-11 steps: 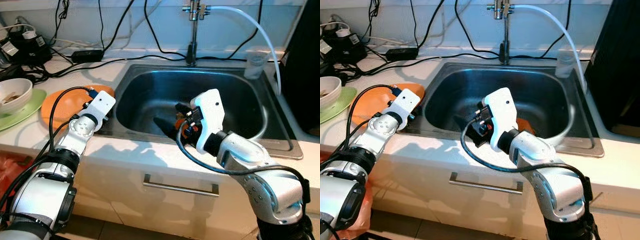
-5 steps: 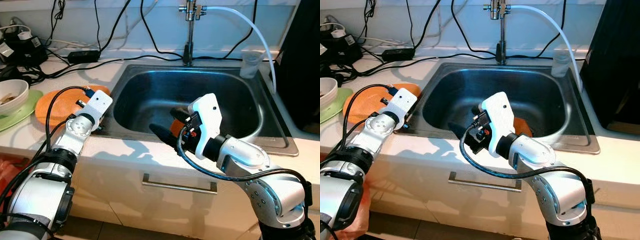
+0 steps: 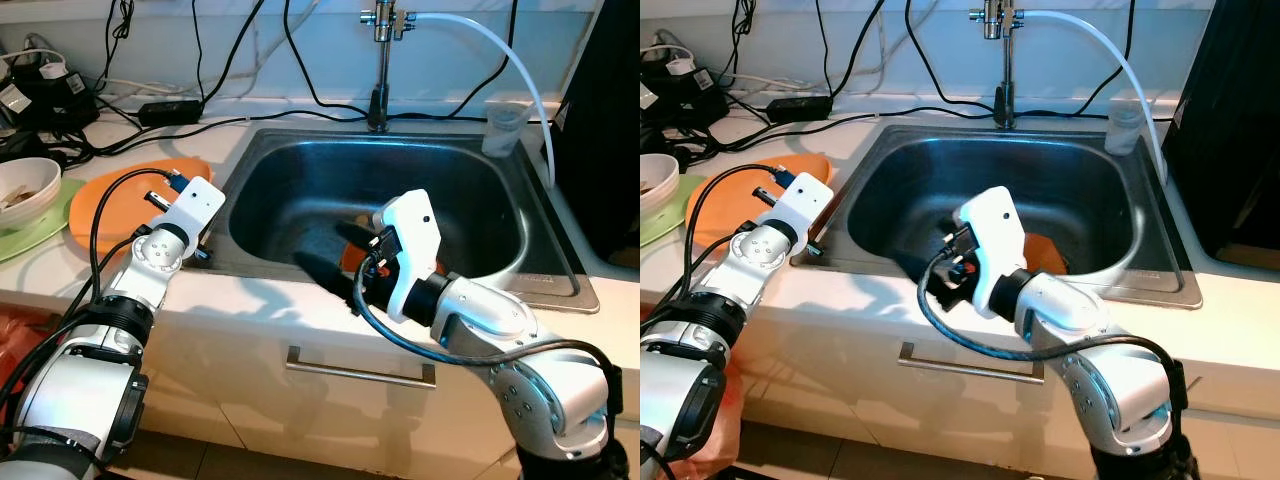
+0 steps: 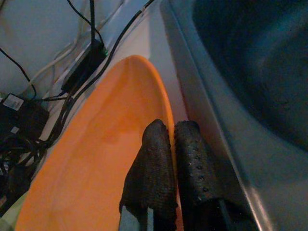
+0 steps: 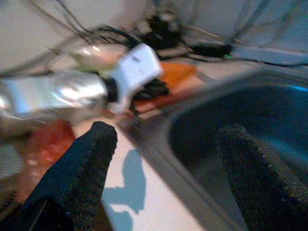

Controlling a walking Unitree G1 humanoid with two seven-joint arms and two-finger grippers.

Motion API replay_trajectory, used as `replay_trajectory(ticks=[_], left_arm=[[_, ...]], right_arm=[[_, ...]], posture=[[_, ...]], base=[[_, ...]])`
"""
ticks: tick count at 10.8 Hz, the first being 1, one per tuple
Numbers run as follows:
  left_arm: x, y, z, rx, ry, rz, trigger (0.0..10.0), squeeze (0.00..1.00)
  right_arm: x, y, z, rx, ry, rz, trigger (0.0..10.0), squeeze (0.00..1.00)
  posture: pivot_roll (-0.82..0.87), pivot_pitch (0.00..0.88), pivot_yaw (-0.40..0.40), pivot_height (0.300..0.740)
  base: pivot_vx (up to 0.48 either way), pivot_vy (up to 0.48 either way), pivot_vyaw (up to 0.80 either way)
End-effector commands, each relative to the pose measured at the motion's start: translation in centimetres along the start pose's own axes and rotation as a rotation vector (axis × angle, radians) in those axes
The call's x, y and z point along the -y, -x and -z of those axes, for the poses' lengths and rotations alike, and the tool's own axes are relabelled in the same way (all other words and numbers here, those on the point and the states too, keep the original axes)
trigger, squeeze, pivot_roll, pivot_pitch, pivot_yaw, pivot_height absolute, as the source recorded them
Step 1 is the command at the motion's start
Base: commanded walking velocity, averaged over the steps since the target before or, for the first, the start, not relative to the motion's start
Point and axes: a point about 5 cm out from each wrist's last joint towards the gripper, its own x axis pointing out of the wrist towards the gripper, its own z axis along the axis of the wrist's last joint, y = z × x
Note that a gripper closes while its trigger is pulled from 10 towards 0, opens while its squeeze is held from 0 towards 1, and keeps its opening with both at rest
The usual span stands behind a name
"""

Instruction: Kitchen organization

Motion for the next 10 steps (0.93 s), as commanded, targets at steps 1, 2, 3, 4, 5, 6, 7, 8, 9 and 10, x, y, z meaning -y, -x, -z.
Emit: replay_trajectory(ticks=[1, 2, 3, 4, 5, 6, 7, 8, 9, 10], left_arm=[[0.9, 0.1, 0.9, -0.039, -0.009, 0.024, 0.0, 0.0], [1.1, 0.1, 1.0, -0.039, -0.008, 0.029, 0.0, 0.0], [1.1, 0.1, 1.0, -0.035, -0.008, 0.029, 0.0, 0.0], [1.2, 0.1, 0.8, -0.026, -0.008, 0.027, 0.0, 0.0], [1.2, 0.1, 0.6, -0.014, -0.01, 0.021, 0.0, 0.0], [1.1, 0.1, 0.3, 0.009, -0.017, -0.004, 0.0, 0.0], [1.1, 0.1, 0.1, 0.028, -0.018, -0.019, 0.0, 0.0], [1.2, 0.0, -0.3, 0.046, -0.015, -0.031, 0.0, 0.0], [1.3, 0.0, -0.7, 0.069, -0.017, -0.047, 0.0, 0.0], [1.4, -0.1, -1.3, 0.097, -0.019, -0.066, 0.0, 0.0]], right_arm=[[-0.4, 0.1, -0.3, 0.012, -0.01, -0.03, 10.0, 0.0], [-0.5, 0.2, -0.2, 0.011, -0.01, -0.042, 10.0, 0.0], [-0.6, 0.3, -0.3, 0.015, -0.019, -0.054, 10.0, 0.0], [-0.7, 0.4, -0.3, 0.018, -0.024, -0.064, 10.0, 0.0], [-0.7, 0.4, -0.3, 0.018, -0.026, -0.066, 10.0, 0.0], [-0.8, 0.4, -0.4, 0.023, -0.035, -0.07, 10.0, 0.0], [-0.8, 0.4, -0.3, 0.016, -0.034, -0.071, 10.0, 0.0], [-0.8, 0.3, -0.1, 0.008, -0.031, -0.075, 10.0, 0.0], [-0.7, 0.4, -0.1, 0.004, -0.029, -0.075, 10.0, 0.0], [-0.5, 0.4, -0.1, -0.003, -0.025, -0.073, 10.0, 0.0]], posture=[[-0.13, 0.0, 0.089, 0.74], [-0.13, 0.0, 0.089, 0.74], [-0.13, 0.0, 0.089, 0.74], [-0.13, 0.0, 0.089, 0.74], [-0.13, 0.0, 0.089, 0.74], [-0.13, 0.0, 0.087, 0.74], [-0.13, 0.0, 0.084, 0.74], [-0.13, 0.0, 0.08, 0.74], [-0.13, 0.0, 0.069, 0.74], [-0.13, 0.0, 0.068, 0.74]], base=[[0.0, 0.0, 0.0], [0.0, 0.0, 0.0], [0.0, 0.0, 0.0], [0.0, 0.0, 0.0], [0.0, 0.0, 0.0], [0.0, 0.0, 0.0], [0.0, 0.0, 0.0], [0.0, 0.0, 0.0], [0.0, 0.0, 0.0], [0.0, 0.0, 0.0]])
